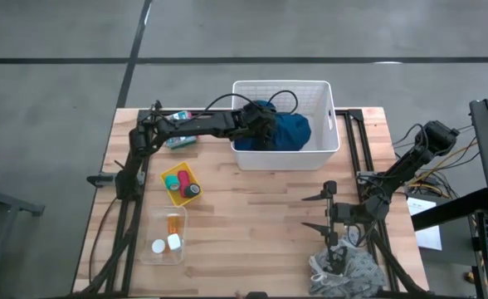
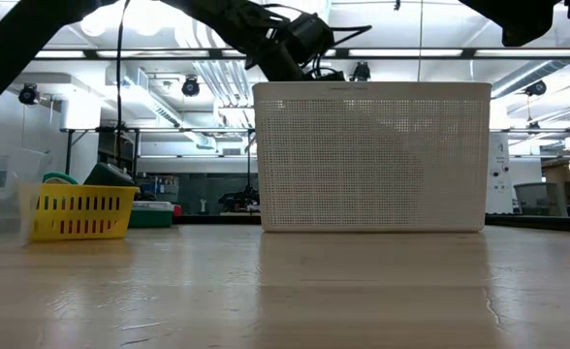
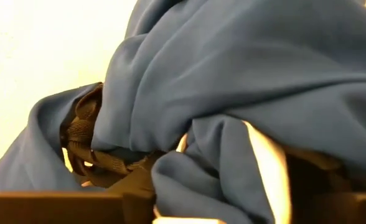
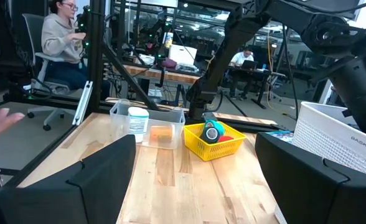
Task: Pick & place medical supplies in basket/bin
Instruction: Put the dark blue patient gown into the white bin
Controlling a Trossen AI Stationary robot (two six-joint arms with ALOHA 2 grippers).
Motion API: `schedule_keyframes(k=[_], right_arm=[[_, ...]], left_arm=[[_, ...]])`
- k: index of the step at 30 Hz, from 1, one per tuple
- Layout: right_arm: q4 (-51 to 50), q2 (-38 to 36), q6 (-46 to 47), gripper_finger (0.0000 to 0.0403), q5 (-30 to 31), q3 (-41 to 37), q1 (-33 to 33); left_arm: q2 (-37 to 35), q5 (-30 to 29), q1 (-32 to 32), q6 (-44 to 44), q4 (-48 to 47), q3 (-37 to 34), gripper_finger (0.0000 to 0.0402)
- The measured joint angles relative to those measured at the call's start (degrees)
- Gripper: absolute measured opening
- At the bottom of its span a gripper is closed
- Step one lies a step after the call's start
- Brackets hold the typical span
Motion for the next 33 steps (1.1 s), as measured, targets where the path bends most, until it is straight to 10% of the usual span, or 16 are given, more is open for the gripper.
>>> schedule_keyframes(k=[18, 33], right_arm=[[0.0, 0.0, 0.0, 0.0327, 0.0, 0.0, 0.0], [0.0, 0.0, 0.0, 0.0327, 0.0, 0.0, 0.0]], left_arm=[[0.0, 1.6, 0.1, -1.7, 0.2, 0.0, 0.0292], [-5.9, 4.2, 0.1, -1.6, 0.2, 0.1, 0.0311]])
